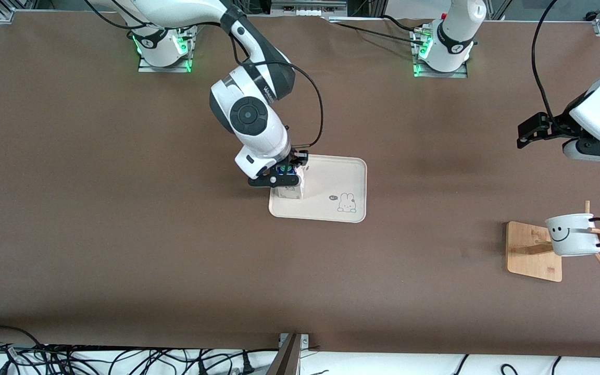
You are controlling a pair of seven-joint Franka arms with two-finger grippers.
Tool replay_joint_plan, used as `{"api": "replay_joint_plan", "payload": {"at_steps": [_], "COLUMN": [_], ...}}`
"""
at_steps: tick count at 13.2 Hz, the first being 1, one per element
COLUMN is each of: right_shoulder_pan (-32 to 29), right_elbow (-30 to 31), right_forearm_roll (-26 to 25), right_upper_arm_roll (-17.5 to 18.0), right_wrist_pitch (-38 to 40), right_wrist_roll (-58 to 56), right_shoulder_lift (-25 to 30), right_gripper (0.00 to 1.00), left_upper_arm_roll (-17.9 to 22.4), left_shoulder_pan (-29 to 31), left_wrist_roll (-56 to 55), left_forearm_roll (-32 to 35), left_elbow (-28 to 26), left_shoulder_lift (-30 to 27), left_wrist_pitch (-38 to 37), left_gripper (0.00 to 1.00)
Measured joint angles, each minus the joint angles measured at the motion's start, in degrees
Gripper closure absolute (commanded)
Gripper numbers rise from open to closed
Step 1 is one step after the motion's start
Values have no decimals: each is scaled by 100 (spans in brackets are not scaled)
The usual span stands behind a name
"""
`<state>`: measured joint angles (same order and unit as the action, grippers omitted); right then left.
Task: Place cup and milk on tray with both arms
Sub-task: 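Carry the milk carton with the right gripper onto the white tray, then open the right gripper and withdraw it while the left gripper reaches the mug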
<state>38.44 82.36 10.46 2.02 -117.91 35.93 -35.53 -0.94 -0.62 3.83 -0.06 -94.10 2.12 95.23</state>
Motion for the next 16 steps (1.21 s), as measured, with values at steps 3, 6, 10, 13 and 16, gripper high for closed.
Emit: {"api": "replay_joint_plan", "payload": {"at_steps": [3, 6, 10, 13, 16], "right_shoulder_pan": [0, -2, -37, -285, -508], "right_elbow": [-2, -55, -255, -290, -295], "right_forearm_roll": [-5, -5, -4, -5, -4], "right_upper_arm_roll": [-1, -27, -93, -168, -573], "right_wrist_pitch": [-66, -76, -65, 207, 948], "right_wrist_roll": [0, 2, 133, 140, -224], "right_shoulder_lift": [-42, -43, 263, 772, 1273], "right_gripper": [0, 0, 0, 0, 0], "left_upper_arm_roll": [20, 27, 9, -3, 24], "left_shoulder_pan": [62, 187, 204, 196, 233], "left_wrist_roll": [-55, -392, -475, -499, -521], "left_forearm_roll": [0, -1, -3, -2, 54], "left_elbow": [0, 0, 0, 2, 7], "left_shoulder_lift": [14, 85, 94, 131, 347], "left_wrist_pitch": [-48, -270, -324, -319, 56], "left_gripper": [0, 0, 0, 0, 0]}}
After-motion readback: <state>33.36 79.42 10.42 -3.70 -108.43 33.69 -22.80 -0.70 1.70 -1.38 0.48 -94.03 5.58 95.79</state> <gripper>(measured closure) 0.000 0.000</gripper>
